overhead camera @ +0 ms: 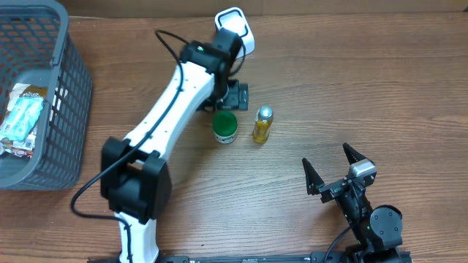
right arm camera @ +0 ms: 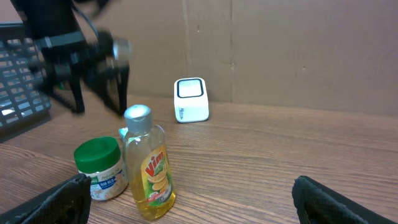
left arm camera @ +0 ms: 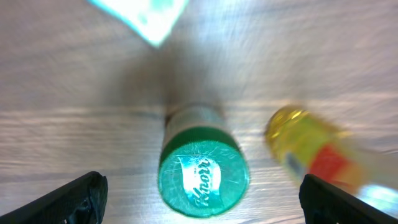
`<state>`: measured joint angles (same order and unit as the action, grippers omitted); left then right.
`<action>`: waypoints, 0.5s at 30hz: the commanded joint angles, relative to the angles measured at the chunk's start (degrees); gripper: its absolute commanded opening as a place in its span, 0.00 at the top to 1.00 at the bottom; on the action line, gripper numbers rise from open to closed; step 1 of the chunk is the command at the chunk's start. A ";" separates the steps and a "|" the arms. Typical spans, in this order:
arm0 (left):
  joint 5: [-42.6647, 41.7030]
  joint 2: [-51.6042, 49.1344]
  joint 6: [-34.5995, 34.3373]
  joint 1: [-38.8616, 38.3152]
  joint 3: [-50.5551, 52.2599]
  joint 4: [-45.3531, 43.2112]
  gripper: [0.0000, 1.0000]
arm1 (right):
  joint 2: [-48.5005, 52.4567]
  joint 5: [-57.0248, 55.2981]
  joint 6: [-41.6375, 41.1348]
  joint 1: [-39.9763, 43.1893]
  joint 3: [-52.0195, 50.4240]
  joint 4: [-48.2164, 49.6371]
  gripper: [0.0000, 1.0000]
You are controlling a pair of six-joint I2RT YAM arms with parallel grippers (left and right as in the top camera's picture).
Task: Scan the item barcode
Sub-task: 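Hold the Kleenex tissue pack under the scanner with the left gripper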
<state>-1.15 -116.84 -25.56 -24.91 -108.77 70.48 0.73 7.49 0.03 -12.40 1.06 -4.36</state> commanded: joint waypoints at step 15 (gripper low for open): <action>6.01 0.20 -3.43 7.48 -7.48 -9.29 0.51 | -0.33 -0.11 -0.17 0.15 -0.59 0.20 0.00</action>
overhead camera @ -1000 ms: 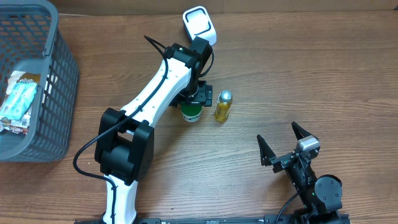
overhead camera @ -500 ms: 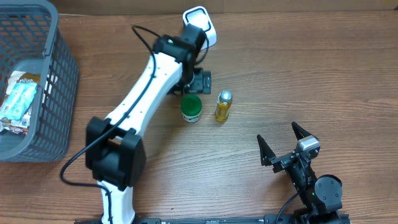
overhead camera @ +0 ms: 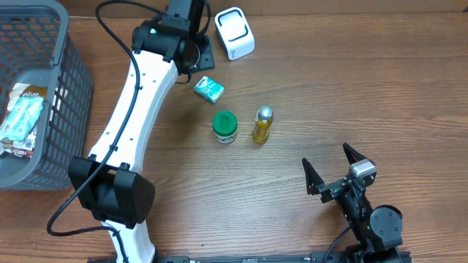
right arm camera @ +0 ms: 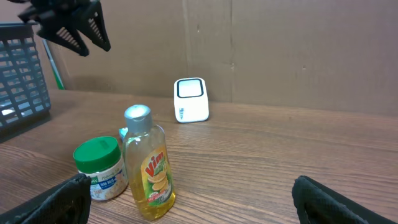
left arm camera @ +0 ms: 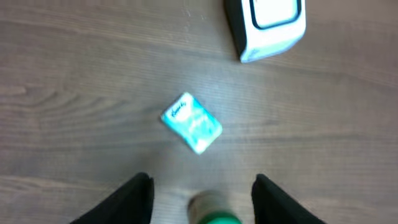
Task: Scan the item barcode
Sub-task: 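Hold the Kleenex tissue pack under the scanner with the left gripper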
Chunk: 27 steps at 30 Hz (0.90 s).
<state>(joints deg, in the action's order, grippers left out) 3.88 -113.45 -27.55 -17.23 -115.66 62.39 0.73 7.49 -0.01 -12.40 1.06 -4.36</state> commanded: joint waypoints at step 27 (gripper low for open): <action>4.26 -22.86 12.96 -1.44 -0.59 -1.14 0.91 | -0.33 -0.11 -0.13 0.15 -0.59 0.20 0.00</action>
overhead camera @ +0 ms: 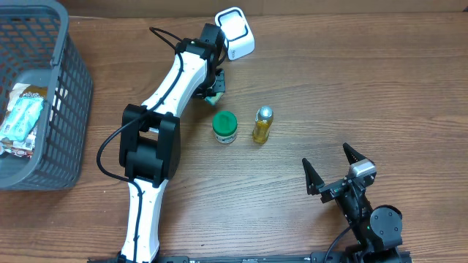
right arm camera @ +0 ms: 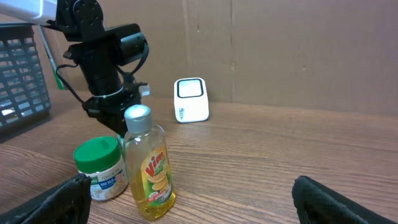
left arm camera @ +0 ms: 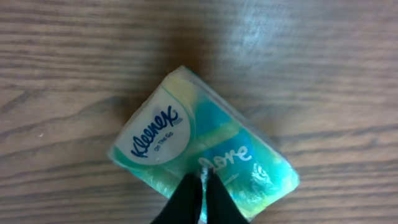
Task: Scan the item barcode
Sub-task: 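Hold the Kleenex tissue pack under the scanner with the left gripper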
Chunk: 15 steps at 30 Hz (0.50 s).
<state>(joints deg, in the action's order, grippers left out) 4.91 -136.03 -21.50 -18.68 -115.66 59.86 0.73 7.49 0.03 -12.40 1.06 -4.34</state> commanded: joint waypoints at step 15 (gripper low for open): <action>17.68 0.07 9.79 0.44 -5.46 16.44 0.76 | -0.33 -0.13 -0.17 0.15 -0.59 0.15 0.00</action>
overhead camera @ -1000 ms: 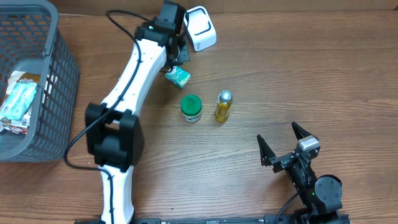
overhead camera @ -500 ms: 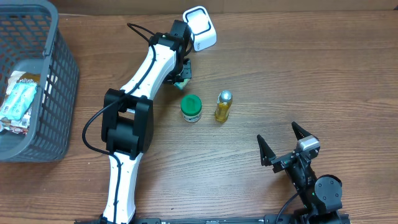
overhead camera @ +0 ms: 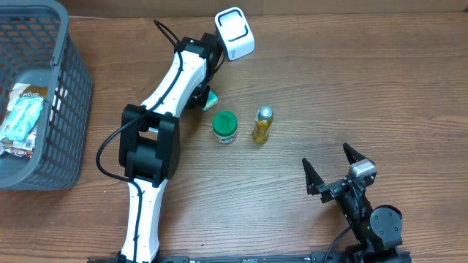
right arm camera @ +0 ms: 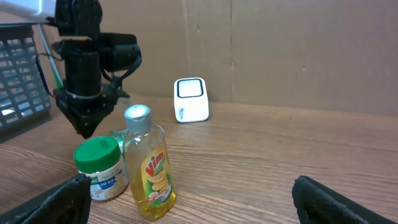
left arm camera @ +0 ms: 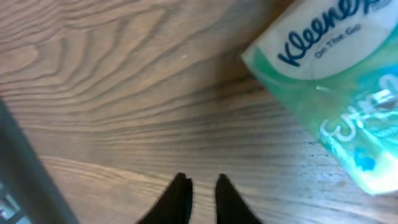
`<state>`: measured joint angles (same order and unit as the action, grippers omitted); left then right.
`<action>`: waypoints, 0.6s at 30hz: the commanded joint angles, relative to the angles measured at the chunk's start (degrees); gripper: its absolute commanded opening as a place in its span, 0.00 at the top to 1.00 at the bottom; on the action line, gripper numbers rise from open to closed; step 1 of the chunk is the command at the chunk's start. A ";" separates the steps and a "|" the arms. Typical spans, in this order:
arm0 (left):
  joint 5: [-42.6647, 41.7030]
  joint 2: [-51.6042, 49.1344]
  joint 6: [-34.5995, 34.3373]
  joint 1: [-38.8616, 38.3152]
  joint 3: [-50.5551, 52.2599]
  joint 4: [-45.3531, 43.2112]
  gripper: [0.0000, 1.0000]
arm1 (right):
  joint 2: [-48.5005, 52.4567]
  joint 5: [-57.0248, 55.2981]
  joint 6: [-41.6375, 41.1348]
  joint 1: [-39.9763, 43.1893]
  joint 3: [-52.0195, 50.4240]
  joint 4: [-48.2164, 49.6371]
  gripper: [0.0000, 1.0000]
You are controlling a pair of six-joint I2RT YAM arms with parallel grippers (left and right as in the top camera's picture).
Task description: Scan the item barcode
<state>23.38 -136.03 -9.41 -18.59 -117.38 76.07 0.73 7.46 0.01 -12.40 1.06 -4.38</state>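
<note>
A teal-and-white Kleenex tissue pack (left arm camera: 329, 68) lies flat on the wooden table, half hidden under the left arm in the overhead view (overhead camera: 210, 100). My left gripper (left arm camera: 200, 186) points down at bare wood just left of the pack, its dark fingertips almost together with nothing between them. The white barcode scanner (overhead camera: 234, 33) stands at the table's back edge and also shows in the right wrist view (right arm camera: 191, 99). Far from all of these, my right gripper (overhead camera: 325, 155) rests open and empty near the front right.
A green-lidded jar (overhead camera: 224, 126) and a yellow Vim bottle (overhead camera: 262, 124) stand side by side mid-table, just in front of the pack. A grey mesh basket (overhead camera: 69, 109) holding packets fills the left edge. A cardboard wall (right arm camera: 280, 50) backs the table.
The left gripper's fingertips were together on the tissue pack's edge; now they sit off the pack to its left over bare wood. The pack stays on the table. The right arm is unchanged.
The left gripper stood wide open over the green jar, then farther back and higher, half open, with the tissue pack and scanner below it. Later it was down with its tips closed at the pack. Now it is beside the pack, holding nothing.
</note>
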 commanded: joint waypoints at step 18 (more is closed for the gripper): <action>-18.49 -3.32 -24.06 -2.05 -4.15 -13.38 0.60 | -0.33 -0.11 -0.15 0.15 -0.59 0.22 0.00</action>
<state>4.29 -136.68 -29.95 -19.18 -121.32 62.48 0.73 7.49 -0.01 -12.40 1.06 -4.34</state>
